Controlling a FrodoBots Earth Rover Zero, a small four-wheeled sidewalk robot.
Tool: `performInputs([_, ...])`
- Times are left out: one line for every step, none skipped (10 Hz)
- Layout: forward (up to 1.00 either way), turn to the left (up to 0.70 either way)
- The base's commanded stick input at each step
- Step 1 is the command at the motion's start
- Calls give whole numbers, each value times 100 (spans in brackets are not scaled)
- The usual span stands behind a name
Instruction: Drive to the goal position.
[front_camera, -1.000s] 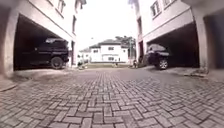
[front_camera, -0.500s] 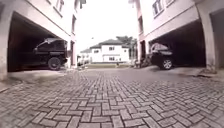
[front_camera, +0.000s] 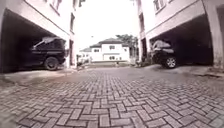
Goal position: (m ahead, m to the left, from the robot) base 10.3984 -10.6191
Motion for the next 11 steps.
performInputs([69, 3])
performInputs([69, 3])
performInputs([69, 3])
performInputs([69, 3])
performInputs([69, 3])
performInputs([69, 3])
performInputs([69, 3])
performInputs([69, 3])
performInputs([69, 3])
performInputs([69, 3])
performInputs([69, 3])
